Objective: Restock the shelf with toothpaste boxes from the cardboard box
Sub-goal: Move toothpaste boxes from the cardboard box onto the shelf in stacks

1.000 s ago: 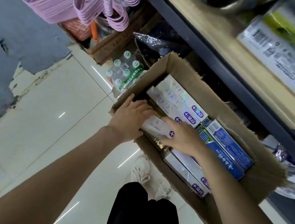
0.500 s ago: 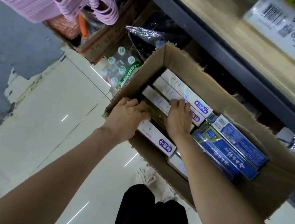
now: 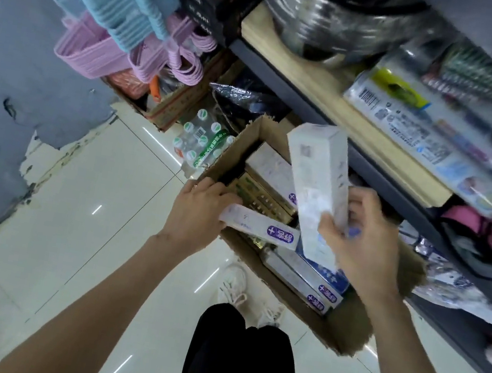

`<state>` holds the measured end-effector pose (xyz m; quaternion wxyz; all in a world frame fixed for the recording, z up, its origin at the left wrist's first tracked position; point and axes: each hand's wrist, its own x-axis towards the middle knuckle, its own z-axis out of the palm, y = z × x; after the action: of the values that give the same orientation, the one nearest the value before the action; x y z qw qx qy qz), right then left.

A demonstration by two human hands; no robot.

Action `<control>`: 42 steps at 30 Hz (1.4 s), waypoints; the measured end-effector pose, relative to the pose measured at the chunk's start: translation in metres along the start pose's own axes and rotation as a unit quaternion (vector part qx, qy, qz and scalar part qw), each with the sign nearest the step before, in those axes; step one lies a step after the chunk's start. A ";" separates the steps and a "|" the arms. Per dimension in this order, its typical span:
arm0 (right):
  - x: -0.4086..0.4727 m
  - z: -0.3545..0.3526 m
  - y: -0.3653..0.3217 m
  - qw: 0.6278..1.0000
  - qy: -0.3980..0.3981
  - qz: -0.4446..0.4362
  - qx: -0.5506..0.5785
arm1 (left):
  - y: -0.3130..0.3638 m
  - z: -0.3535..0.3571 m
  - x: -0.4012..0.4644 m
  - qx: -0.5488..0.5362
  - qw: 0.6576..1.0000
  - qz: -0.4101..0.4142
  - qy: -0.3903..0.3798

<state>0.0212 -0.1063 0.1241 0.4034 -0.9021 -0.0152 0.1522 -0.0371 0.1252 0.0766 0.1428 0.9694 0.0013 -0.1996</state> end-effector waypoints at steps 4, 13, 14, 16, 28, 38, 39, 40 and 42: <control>-0.050 -0.068 -0.027 0.950 0.060 0.189 0.242 | 0.023 -0.039 -0.051 -0.182 0.978 -0.098 0.036; -0.160 -0.154 -0.094 0.791 0.079 0.295 0.529 | 0.115 -0.125 -0.131 -0.686 0.690 -0.175 -0.147; -0.172 -0.159 -0.096 0.784 0.092 0.285 0.544 | 0.125 -0.133 -0.134 -0.684 0.692 -0.170 -0.158; -0.193 -0.166 -0.097 0.764 0.103 0.273 0.575 | 0.141 -0.147 -0.136 -0.677 0.698 -0.150 -0.181; -0.204 -0.237 -0.086 0.739 0.140 0.273 0.600 | 0.219 -0.202 -0.150 -0.711 0.691 0.003 -0.132; -0.170 -0.336 -0.009 0.822 0.125 0.258 0.492 | 0.341 -0.168 -0.139 -0.694 0.710 -0.100 -0.059; -0.170 -0.349 -0.001 0.829 0.129 0.257 0.479 | 0.353 -0.166 -0.140 -0.699 0.706 -0.109 -0.042; -0.169 -0.360 0.007 0.830 0.131 0.255 0.478 | 0.363 -0.163 -0.141 -0.705 0.699 -0.117 -0.027; -0.164 -0.381 0.020 0.819 0.127 0.252 0.499 | 0.378 -0.158 -0.142 -0.711 0.692 -0.129 0.003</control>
<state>-0.0280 -0.4203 0.3916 0.7444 -0.5609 0.3419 0.1195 -0.0841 -0.1857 0.3749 0.7620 0.5696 0.2679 -0.1523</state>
